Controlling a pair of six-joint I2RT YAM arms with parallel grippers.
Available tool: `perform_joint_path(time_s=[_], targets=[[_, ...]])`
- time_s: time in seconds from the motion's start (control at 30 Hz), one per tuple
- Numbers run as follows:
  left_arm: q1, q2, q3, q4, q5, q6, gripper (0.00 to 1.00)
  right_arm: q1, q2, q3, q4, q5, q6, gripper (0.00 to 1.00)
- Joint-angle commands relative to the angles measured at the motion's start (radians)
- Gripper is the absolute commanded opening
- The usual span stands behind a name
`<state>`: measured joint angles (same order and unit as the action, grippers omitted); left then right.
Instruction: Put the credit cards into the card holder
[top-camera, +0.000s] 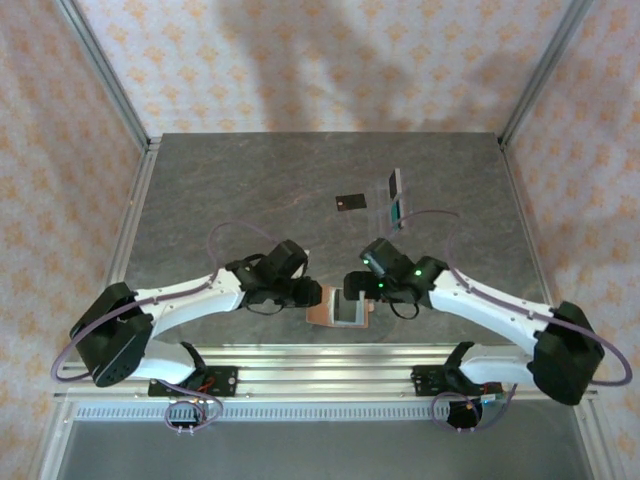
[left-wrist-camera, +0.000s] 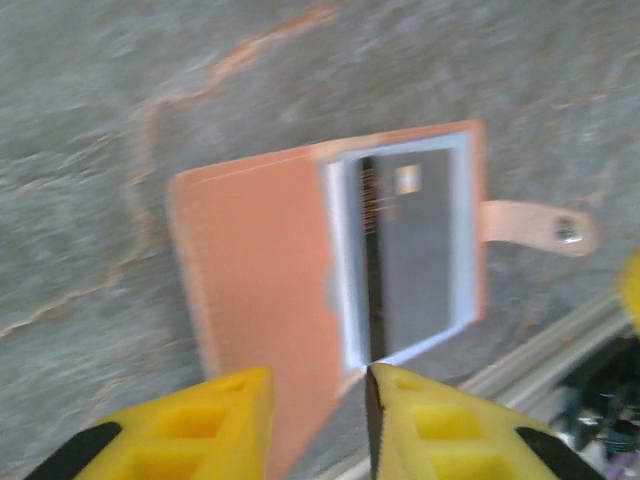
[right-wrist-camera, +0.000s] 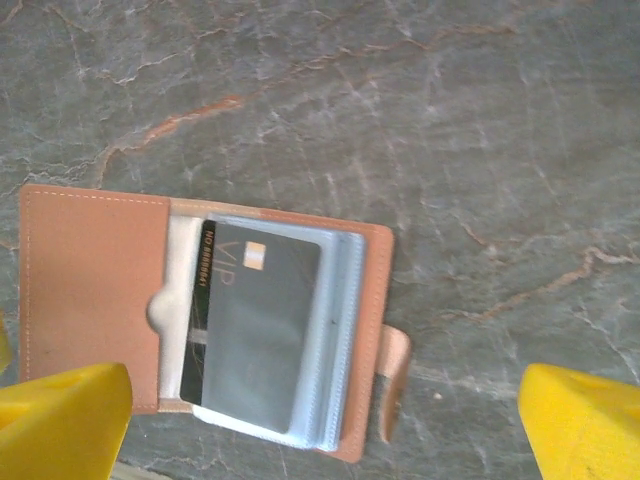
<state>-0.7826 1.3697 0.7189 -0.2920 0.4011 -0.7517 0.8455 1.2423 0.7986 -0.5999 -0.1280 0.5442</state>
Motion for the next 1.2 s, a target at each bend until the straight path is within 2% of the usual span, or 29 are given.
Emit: perform_joint_path(time_s=[0.0, 0.17, 0.37, 0.87, 1.17], targets=[[0.012, 0.000, -0.040, -0.010, -0.058, 0.038, 0.25, 0.056, 0.100, 0.042, -0.025, 0.139, 0.032, 0.99], [0.014, 0.037, -0.053, 0.020, -0.058, 0.054, 0.23, 0.111, 0.244, 0.074, 0.028, 0.174, 0.033, 0.99], [0.015, 0.077, -0.074, 0.065, -0.047, 0.040, 0.22, 0.138, 0.306, 0.090, 0.076, 0.156, 0.051, 0.99], [0.015, 0.139, -0.082, 0.073, -0.057, 0.025, 0.21, 0.144, 0.345, 0.062, 0.095, 0.163, 0.071, 0.99], [0.016, 0.133, -0.090, 0.055, -0.071, 0.025, 0.19, 0.144, 0.311, 0.032, 0.026, 0.233, 0.038, 0.98]])
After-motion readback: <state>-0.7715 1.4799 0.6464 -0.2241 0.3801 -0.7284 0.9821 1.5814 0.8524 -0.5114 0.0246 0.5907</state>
